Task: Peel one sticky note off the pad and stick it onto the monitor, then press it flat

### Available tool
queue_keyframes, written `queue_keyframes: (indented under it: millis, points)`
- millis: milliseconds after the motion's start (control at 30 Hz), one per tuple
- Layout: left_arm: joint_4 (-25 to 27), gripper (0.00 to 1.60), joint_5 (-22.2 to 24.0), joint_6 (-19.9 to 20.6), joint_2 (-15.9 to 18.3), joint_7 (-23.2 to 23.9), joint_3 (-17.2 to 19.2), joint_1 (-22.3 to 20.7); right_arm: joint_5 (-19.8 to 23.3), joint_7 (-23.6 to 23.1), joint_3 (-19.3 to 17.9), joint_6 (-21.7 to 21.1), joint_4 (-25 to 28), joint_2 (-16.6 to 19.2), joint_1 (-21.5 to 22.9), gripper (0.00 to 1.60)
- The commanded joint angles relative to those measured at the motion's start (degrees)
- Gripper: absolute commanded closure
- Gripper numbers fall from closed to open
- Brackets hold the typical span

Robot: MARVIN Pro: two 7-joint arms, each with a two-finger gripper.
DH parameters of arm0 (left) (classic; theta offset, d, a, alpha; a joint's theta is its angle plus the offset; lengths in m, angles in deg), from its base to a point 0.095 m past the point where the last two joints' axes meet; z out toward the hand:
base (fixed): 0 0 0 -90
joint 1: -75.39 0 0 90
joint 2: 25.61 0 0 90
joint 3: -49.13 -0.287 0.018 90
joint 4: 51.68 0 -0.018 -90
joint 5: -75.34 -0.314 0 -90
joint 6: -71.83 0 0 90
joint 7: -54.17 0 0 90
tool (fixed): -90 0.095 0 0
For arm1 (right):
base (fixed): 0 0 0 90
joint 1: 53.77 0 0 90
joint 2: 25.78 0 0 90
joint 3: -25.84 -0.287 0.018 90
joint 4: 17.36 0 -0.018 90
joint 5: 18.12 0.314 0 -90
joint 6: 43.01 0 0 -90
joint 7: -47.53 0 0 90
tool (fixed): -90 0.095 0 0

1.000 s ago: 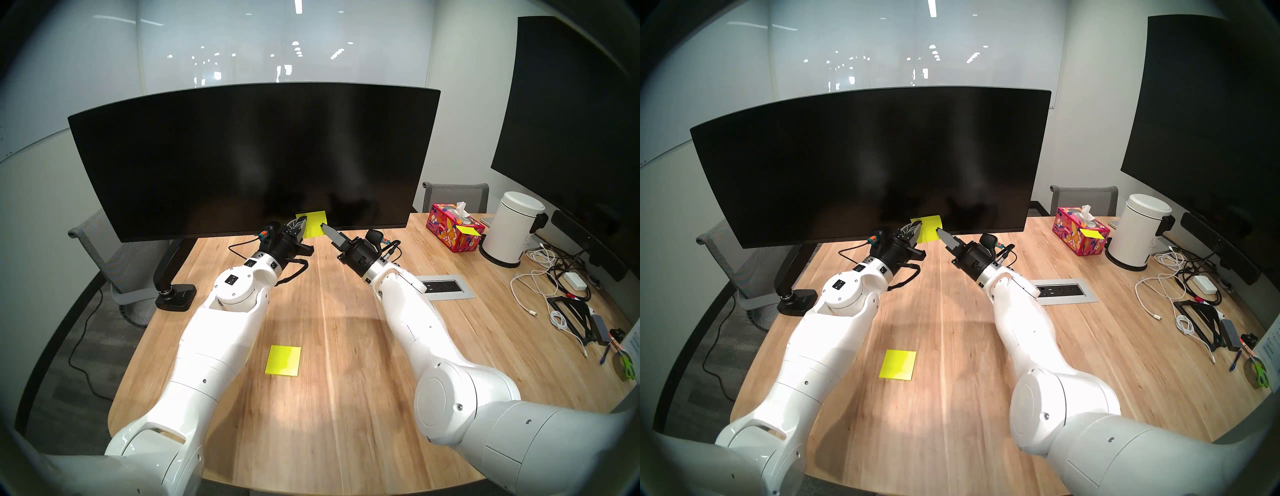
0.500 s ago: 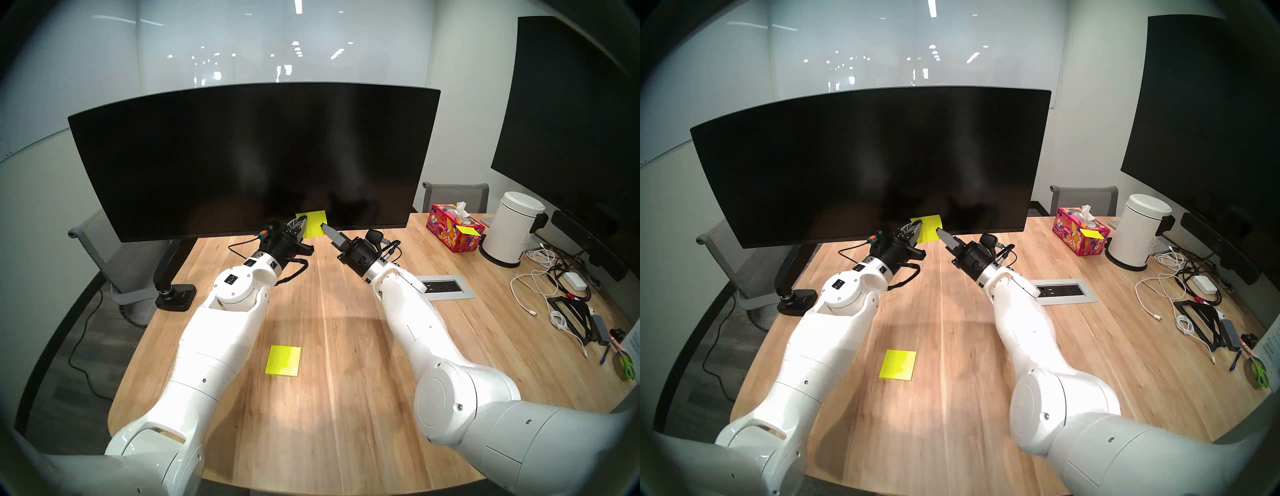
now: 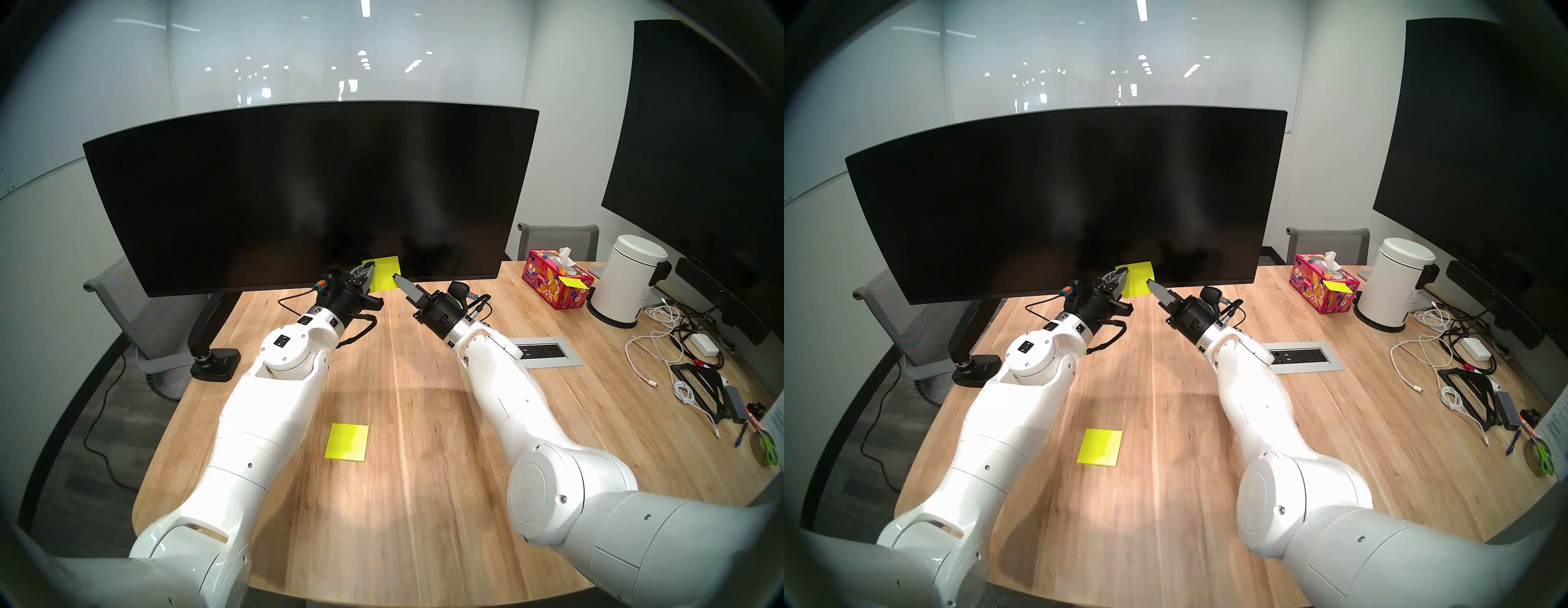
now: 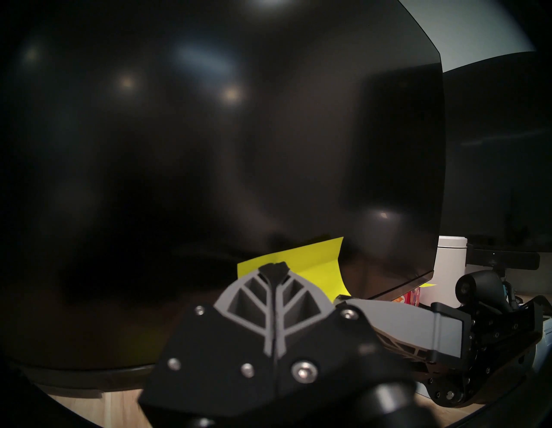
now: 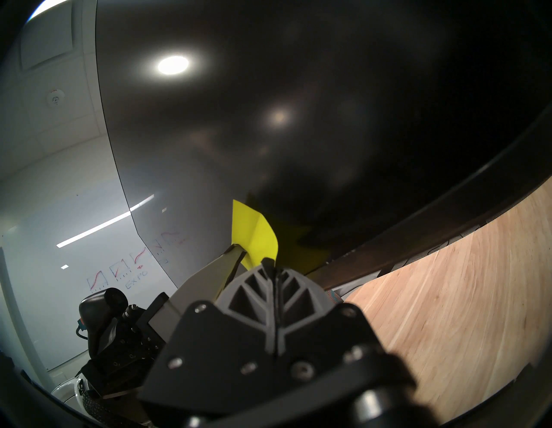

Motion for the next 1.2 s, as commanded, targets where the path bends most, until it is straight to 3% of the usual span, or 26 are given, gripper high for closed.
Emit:
queue_keyframes:
  millis: [0,533,1167]
  points:
    - [1.6,1.60,0.4,-0.4,-0.5,-0.2,0.5,-1.9,0.2,-0.1,0.0,-0.1,1.0,-0.2,1.1,1.60]
    - [3.2,1.60,1.2,0.2,-0.3,0.0,0.7,-1.4,0.2,-0.1,0.0,-0.1,1.0,-0.2,1.0,1.60]
    - [9.5,1.60,2.6,7.5,0.6,0.8,1.6,3.1,0.2,-0.1,0.0,-0.1,1.2,-0.2,1.0,1.60]
